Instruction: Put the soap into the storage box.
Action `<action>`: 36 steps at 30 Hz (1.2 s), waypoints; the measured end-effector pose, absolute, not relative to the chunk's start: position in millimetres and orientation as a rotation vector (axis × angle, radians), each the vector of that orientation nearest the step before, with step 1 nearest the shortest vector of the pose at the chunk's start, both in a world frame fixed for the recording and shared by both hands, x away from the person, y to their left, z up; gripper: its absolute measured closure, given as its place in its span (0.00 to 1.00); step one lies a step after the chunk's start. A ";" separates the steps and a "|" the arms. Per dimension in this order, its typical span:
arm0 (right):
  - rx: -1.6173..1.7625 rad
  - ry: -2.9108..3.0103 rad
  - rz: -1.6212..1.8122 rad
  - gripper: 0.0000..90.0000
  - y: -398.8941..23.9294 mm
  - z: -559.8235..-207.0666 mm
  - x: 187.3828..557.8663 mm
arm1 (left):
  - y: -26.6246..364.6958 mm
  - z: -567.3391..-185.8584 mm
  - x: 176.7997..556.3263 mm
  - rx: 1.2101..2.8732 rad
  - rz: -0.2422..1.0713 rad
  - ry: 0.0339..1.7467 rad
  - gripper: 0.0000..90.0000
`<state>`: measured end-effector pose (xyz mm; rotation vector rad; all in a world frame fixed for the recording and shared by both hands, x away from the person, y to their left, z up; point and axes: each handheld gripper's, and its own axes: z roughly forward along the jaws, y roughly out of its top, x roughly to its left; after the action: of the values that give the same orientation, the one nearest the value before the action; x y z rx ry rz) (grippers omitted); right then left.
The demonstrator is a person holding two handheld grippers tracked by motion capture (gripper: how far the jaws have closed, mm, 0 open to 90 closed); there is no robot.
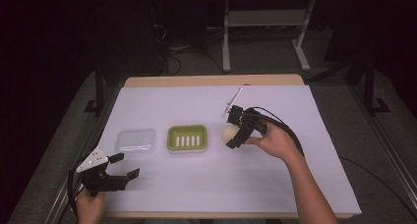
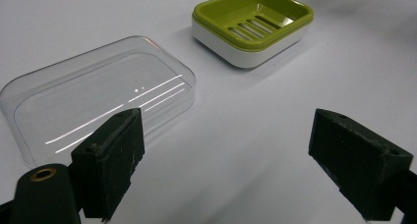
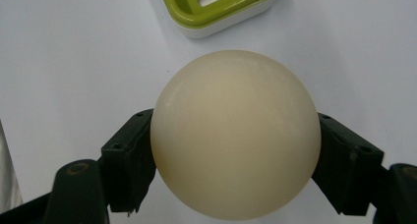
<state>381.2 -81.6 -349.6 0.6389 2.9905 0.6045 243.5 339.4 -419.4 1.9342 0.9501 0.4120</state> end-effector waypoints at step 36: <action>0.538 3.010 0.624 0.27 -44.9 -342.5 386.3 | 338.4 -418.9 243.2 1.943 0.417 0.951 0.14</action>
<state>386.3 -44.9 -342.5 0.5385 3.0096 0.6238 243.2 338.4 -418.9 1.9432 0.9506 0.4167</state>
